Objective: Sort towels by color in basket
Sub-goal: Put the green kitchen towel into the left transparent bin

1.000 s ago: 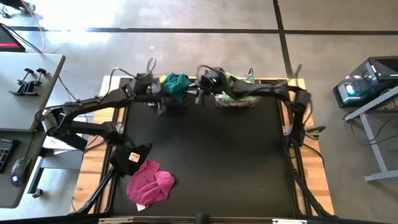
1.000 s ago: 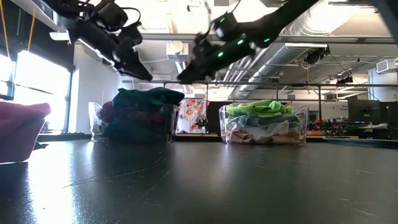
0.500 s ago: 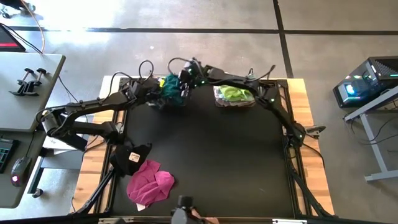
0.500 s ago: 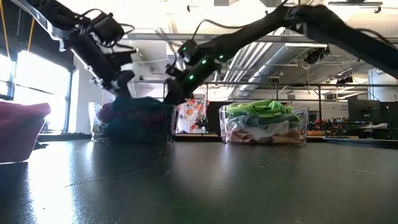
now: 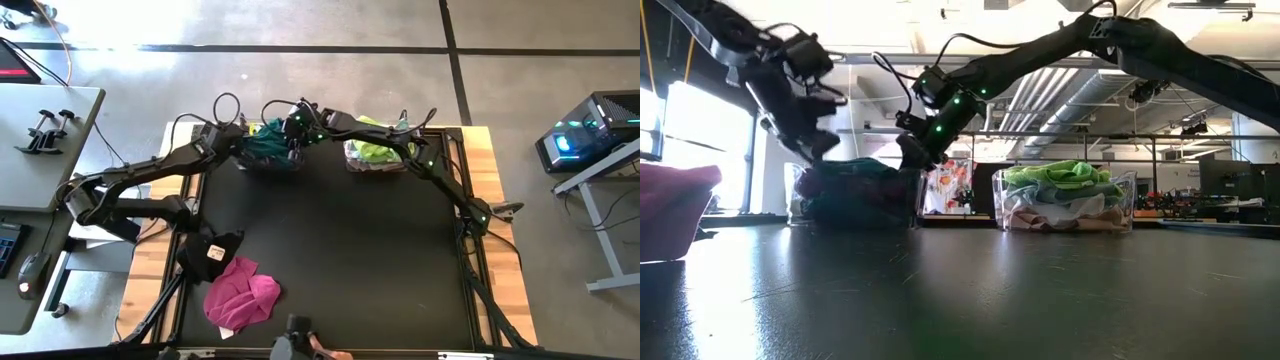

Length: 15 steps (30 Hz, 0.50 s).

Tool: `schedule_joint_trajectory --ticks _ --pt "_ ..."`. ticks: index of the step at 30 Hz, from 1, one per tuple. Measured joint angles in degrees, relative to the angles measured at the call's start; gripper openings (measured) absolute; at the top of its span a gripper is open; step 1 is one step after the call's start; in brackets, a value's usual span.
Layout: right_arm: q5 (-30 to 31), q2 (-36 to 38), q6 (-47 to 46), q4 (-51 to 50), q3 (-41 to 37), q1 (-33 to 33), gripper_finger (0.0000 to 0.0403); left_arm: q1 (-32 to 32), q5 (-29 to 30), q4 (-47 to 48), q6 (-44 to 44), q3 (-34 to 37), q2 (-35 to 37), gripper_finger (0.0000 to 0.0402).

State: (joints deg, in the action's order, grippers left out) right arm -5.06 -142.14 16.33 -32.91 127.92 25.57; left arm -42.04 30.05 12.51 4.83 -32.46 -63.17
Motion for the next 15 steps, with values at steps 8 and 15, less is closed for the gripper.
schedule_joint_trajectory --ticks 8,15 --pt "-3.1 -0.2 -2.3 -2.9 5.5 0.1 0.0138 3.3 -6.3 4.4 -0.3 -3.6 9.5 0.0074" --pt "-7.3 0.7 -5.5 -3.5 6.9 0.3 0.0138 6.0 -9.2 5.2 -1.7 -3.6 13.0 0.0074"
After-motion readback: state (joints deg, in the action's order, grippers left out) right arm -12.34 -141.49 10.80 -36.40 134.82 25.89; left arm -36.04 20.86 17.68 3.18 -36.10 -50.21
